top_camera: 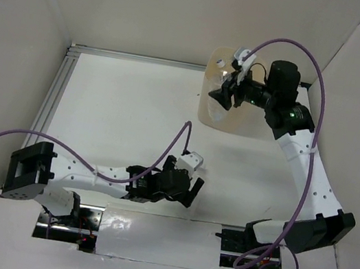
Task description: Put the plastic bottles in the bin
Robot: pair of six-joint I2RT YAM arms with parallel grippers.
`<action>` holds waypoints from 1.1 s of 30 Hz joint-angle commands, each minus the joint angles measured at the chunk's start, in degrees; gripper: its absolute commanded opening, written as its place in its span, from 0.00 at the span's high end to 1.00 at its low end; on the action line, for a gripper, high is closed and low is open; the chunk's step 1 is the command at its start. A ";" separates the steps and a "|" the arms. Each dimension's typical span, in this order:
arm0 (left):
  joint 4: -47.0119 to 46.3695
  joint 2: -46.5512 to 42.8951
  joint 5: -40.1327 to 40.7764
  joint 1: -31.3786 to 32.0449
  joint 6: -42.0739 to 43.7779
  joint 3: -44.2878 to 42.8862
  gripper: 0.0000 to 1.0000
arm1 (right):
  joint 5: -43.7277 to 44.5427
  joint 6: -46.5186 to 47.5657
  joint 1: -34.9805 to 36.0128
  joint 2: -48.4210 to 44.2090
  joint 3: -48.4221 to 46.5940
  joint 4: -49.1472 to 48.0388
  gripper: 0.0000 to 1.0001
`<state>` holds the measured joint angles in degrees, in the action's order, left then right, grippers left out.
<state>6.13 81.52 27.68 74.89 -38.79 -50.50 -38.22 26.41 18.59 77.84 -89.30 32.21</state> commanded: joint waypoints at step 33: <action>-3.68 18.32 -3.42 0.34 1.08 -9.61 0.49 | 1.40 -20.53 -21.31 9.53 -13.38 -9.71 0.00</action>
<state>2.42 97.58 25.56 74.94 -36.80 -58.04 -30.76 8.29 -1.58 94.80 -103.28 21.98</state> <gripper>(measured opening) 0.568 0.999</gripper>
